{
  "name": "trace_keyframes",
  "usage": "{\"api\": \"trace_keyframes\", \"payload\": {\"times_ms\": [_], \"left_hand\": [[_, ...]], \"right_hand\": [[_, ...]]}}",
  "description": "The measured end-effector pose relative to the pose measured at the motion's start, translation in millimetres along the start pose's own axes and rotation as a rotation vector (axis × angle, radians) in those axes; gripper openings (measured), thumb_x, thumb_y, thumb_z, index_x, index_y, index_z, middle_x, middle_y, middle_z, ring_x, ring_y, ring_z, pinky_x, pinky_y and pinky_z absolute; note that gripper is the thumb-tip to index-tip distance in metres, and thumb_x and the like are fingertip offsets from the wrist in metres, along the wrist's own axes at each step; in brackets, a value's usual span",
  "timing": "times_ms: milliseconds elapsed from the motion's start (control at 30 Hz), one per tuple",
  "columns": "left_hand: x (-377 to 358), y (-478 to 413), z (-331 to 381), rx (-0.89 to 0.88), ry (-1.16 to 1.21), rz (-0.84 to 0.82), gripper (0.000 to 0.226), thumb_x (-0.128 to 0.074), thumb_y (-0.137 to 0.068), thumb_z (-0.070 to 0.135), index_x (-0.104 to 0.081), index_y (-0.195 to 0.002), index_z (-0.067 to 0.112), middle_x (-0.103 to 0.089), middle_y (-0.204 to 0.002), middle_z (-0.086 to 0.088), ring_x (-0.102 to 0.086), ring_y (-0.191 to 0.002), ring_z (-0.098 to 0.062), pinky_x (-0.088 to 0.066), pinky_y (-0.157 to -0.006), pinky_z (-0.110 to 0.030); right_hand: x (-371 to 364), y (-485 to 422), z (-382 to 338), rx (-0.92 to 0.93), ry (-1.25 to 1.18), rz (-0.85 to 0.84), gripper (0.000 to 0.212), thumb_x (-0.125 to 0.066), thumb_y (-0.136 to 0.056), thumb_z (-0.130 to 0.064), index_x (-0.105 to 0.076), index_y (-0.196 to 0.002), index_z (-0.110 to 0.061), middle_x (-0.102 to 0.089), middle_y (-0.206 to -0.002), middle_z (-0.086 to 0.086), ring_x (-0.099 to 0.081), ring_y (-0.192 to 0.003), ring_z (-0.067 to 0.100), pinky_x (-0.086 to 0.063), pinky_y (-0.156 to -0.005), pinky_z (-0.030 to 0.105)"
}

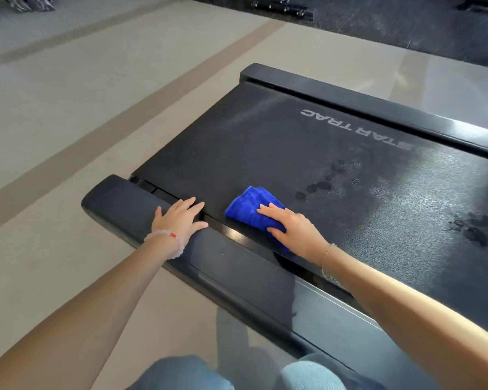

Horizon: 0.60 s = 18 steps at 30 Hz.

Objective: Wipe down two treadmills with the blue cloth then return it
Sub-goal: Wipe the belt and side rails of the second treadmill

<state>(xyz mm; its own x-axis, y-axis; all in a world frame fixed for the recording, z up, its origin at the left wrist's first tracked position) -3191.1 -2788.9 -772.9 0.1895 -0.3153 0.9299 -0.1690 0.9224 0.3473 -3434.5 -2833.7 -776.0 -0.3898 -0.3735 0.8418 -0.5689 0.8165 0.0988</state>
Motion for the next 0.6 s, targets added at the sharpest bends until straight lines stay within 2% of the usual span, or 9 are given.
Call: {"api": "trace_keyframes", "payload": {"times_ms": [233, 467, 600], "left_hand": [[-6.6, 19.8, 53.2, -0.073, -0.043, 0.041, 0.06, -0.033, -0.097, 0.05, -0.016, -0.149, 0.026, -0.01, -0.157, 0.01, -0.005, -0.144, -0.011, -0.009, -0.116, -0.045], [-19.9, 29.0, 86.4, 0.03, 0.095, 0.045, 0.082, -0.039, -0.089, 0.061, -0.008, -0.15, 0.016, -0.009, -0.157, 0.004, -0.007, -0.144, -0.014, -0.012, -0.116, -0.043], [-21.2, 28.8, 90.6, 0.064, 0.099, 0.045, 0.085, -0.04, -0.089, 0.061, -0.002, -0.15, 0.016, -0.004, -0.158, 0.003, -0.005, -0.144, -0.014, -0.01, -0.117, -0.042]], "right_hand": [[0.7, -1.6, 0.5, 0.062, 0.033, 0.018, 0.046, -0.046, -0.095, -0.022, -0.037, -0.139, -0.035, -0.041, -0.143, -0.014, -0.037, -0.132, 0.014, -0.045, -0.096, 0.041], [6.4, -1.4, 1.0, 0.094, 0.062, 0.025, 0.047, -0.045, -0.096, -0.022, -0.036, -0.14, -0.034, -0.038, -0.146, -0.011, -0.036, -0.133, 0.015, -0.044, -0.093, 0.035], [7.7, -4.0, 4.6, 0.1, 0.065, 0.053, 0.046, -0.045, -0.096, -0.02, -0.038, -0.14, -0.033, -0.038, -0.147, -0.009, -0.036, -0.133, 0.017, -0.041, -0.097, 0.035]]}}
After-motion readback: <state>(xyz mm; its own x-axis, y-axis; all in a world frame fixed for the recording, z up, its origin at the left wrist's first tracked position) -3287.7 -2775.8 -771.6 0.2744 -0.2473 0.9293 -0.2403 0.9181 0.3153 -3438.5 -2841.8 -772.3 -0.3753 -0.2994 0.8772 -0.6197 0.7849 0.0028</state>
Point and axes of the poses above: each hand's wrist, its own y-axis away from the middle knuckle, its own x-axis out of the back of the hand, z = x × y, the point moved 5 cm from there along -y, towards the middle knuckle
